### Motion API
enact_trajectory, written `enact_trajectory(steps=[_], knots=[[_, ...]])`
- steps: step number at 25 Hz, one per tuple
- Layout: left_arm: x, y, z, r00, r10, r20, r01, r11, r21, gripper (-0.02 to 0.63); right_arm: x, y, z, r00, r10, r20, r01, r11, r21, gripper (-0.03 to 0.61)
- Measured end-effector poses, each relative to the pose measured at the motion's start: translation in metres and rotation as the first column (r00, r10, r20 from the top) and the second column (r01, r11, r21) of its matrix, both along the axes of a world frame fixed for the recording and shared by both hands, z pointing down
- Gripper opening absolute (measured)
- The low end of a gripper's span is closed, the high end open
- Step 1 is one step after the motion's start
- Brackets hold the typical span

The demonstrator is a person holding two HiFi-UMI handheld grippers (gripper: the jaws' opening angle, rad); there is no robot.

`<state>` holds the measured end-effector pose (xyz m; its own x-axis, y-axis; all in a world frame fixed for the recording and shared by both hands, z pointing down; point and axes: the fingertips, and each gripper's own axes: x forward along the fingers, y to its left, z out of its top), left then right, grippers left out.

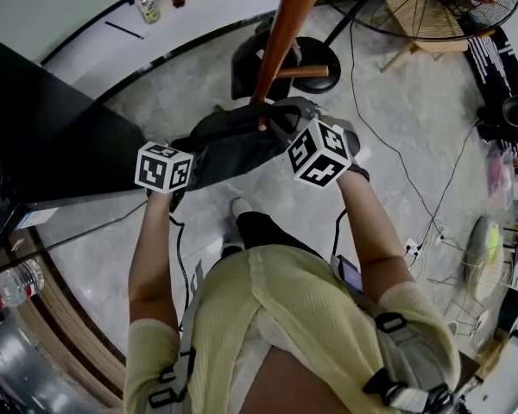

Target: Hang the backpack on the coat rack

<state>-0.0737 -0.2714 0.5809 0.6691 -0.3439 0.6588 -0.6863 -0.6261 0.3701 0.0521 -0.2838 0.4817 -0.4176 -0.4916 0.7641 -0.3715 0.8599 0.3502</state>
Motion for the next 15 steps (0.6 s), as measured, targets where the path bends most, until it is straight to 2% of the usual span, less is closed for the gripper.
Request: enact_trajectory(steps=[15], knots=[[0.011, -0.02, 0.028, 0.998, -0.047, -0.049, 0.049, 0.998, 0.043, 0.078, 0.004, -0.016, 0.012, 0.995, 0.074, 0.063, -0.076, 0.997, 0.028, 0.046]])
